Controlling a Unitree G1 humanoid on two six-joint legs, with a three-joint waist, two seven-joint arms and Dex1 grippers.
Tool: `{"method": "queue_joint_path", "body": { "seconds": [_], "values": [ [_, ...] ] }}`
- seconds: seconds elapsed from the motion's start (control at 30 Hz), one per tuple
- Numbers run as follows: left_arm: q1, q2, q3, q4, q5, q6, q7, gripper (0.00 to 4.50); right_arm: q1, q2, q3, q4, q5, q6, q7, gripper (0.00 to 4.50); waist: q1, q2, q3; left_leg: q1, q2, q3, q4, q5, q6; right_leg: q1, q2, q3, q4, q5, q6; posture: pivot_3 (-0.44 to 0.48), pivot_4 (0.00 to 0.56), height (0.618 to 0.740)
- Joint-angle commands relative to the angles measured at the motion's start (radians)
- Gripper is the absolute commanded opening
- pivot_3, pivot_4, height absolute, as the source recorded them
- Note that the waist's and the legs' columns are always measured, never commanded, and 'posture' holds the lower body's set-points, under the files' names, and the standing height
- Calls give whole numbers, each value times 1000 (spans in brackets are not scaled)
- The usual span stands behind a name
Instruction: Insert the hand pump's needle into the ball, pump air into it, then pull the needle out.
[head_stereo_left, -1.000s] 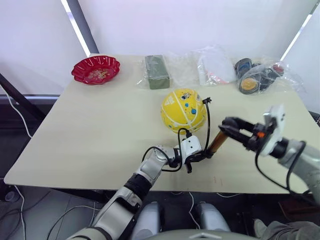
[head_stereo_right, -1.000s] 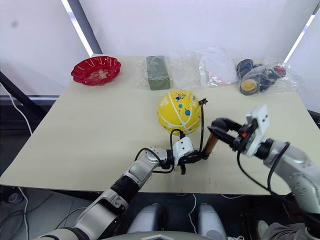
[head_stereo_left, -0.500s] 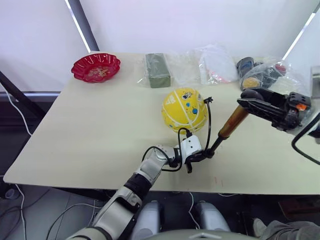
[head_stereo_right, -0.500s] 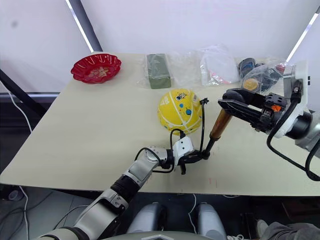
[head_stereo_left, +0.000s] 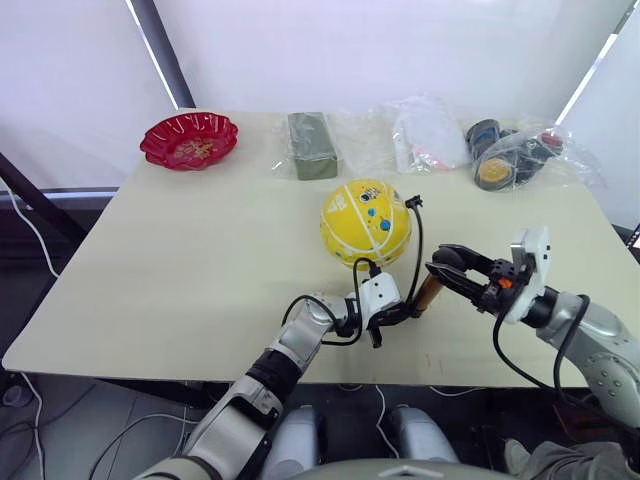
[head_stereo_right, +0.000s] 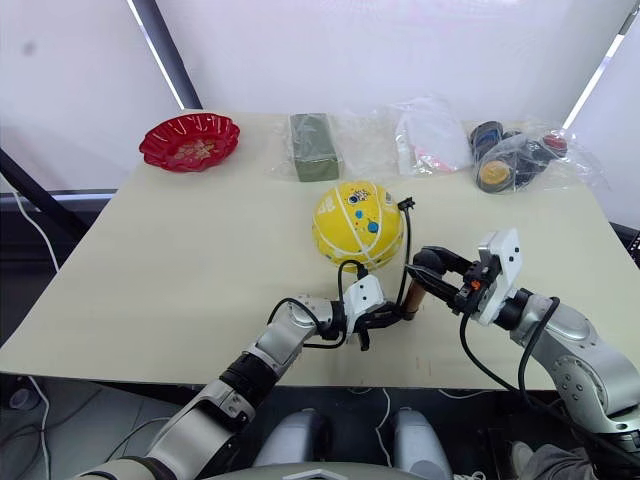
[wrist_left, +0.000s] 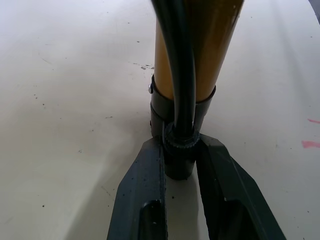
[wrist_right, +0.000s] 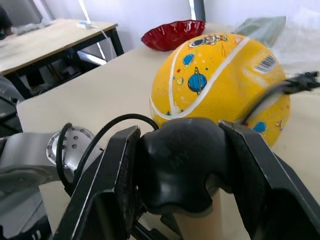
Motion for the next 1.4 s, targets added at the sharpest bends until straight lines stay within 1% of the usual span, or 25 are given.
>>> {"method": "queue_joint_path", "body": {
  "seconds": [0.03,0.1,0.13,0.17,0.27,0.37,0.43,0.5,0.57,0.63,0.7,0.9,0.97,1.03,1.2,1.27,1.3,1.33,1.4],
  "values": [
    [37,22,-19,55,30,50,-11,364,-62,-38,-98,-40,57,72,-42,1974,0,2,1,0,0,0,0,0,0,0,0,0,0,0,0,0,150,740],
    [37,22,-19,56,29,49,-12,364,-121,-93,-190,-91,162,124,-67,1974,4,3,2,-2,0,-1,0,0,0,-1,0,-1,0,0,0,0,150,740],
    [36,22,-19,56,29,48,-13,364,-148,-122,-232,-112,216,149,-80,1974,4,8,6,-2,0,0,0,0,0,-1,-1,-1,0,0,0,0,150,740],
    [37,23,-19,55,29,48,-14,364,-173,-154,-275,-129,275,177,-93,1974,4,10,9,-4,-1,1,0,0,0,-3,-2,1,0,0,0,0,150,740],
    [38,25,-20,53,29,48,-18,364,-230,-245,-373,-148,437,250,-133,1974,5,10,11,-4,-2,1,1,0,0,-3,-2,0,0,1,1,0,150,740],
    [38,26,-20,54,28,48,-21,364,-270,-312,-424,-137,545,300,-176,1974,7,8,13,-5,-1,-1,0,0,0,-3,-2,-1,-1,0,1,0,150,740],
    [37,25,-18,56,26,49,-23,364,-287,-325,-420,-123,592,319,-205,1974,7,8,13,-5,-1,0,0,0,0,-3,-2,0,-1,1,1,0,150,740],
    [35,21,-19,61,27,49,-22,364,-256,-310,-372,-126,551,328,-199,1974,7,7,14,-5,-1,0,0,0,0,-3,-2,0,-1,1,1,0,150,740],
    [30,16,-18,68,27,47,-20,364,-189,-248,-288,-122,467,311,-181,1974,7,4,12,-6,-1,0,0,0,0,-3,-2,1,-2,1,1,0,150,740],
    [27,14,-19,71,28,46,-18,364,-132,-212,-210,-126,376,293,-155,1974,7,2,10,-5,-1,-1,0,0,0,-2,-2,2,-2,1,1,0,150,740],
    [27,12,-18,72,28,46,-15,364,-89,-166,-143,-100,290,261,-141,1974,6,2,9,-4,-1,-1,0,0,0,-1,-2,2,-2,1,1,0,150,740],
    [31,7,-15,67,25,51,-3,364,-11,-65,21,14,54,143,-68,1974,1,-1,2,-1,-1,0,1,0,0,1,-2,1,-2,1,1,0,150,740],
    [31,6,-16,67,25,51,-2,364,-5,-45,46,43,6,111,-38,1974,1,-1,2,-1,-1,0,1,0,0,1,-2,1,-2,1,1,0,150,740],
    [29,6,-16,67,26,51,-4,364,-17,-43,33,35,-5,101,-21,1974,2,0,1,-1,-1,1,1,0,0,1,-2,1,-2,1,1,0,150,740],
    [28,7,-17,69,27,46,-6,364,-85,-84,-77,-43,71,148,-25,1974,4,1,2,-2,-1,0,1,0,0,0,-2,0,-2,1,1,0,150,740],
    [30,8,-17,68,26,45,-7,364,-137,-128,-168,-86,172,194,-44,1974,6,3,4,-2,-1,0,1,0,0,0,-3,0,-2,1,1,0,150,740],
    [31,8,-18,67,26,45,-9,364,-166,-158,-224,-107,243,221,-58,1974,7,8,7,-3,-1,0,1,0,0,0,-3,0,-2,1,1,0,150,740],
    [31,9,-18,67,26,44,-10,364,-189,-183,-265,-120,300,245,-71,1974,8,10,8,-4,-2,1,1,0,0,-2,-5,1,-2,1,2,0,150,740],
    [32,9,-18,67,26,43,-13,364,-219,-227,-324,-134,383,285,-94,1974,10,10,8,-5,-3,0,1,0,0,-2,-5,1,-2,2,2,0,150,740]
  ]
}}
